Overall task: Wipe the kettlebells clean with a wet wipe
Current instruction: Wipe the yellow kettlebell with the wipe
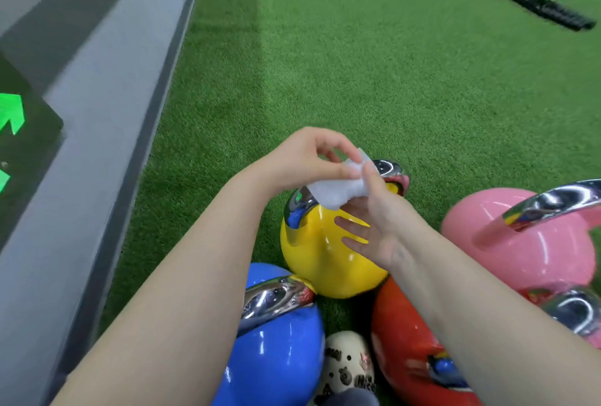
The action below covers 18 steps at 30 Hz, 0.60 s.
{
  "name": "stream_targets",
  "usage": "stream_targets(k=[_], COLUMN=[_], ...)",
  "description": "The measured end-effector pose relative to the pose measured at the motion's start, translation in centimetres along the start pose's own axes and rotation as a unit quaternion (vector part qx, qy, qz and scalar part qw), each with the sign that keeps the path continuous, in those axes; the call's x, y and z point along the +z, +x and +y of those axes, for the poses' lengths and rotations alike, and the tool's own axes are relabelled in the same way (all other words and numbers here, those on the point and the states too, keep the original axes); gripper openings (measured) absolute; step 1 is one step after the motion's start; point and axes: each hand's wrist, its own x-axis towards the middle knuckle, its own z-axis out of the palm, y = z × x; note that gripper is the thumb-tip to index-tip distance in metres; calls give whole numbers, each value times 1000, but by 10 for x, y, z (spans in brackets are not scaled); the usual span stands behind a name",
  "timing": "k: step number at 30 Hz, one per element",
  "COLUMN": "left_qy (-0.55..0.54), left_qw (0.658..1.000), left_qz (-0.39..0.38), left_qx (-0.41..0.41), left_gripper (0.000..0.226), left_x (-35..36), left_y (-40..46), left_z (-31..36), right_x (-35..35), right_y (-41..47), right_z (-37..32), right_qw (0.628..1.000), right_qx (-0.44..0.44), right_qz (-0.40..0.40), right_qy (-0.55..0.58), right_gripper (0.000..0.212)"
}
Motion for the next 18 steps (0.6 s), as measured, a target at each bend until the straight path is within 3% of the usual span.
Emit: stream_targets(k=[2,5,10,14,18], left_qy=[73,128,253,243,229], left_qw=[997,990,962,970,966], left_qz=[-10,39,73,28,-79], left_qx=[28,51,66,5,-86], left_gripper=[20,19,19,25,31], left_x=[3,6,22,36,5], left_y=[2,5,12,14,5], left_z=[-3,-4,3,8,7], right_x=[-6,-17,-31,-33,-32], right_y=[-3,-6,-5,-5,-6], right_z=[-6,-13,-8,-2,4], right_qw=[1000,999,999,997,996], right_qx=[13,20,-26,-45,-46], right_qz=[-26,-48,5,16,9], right_qy=[-2,-9,-47,-69,-80], right_gripper=[56,63,50,47,46])
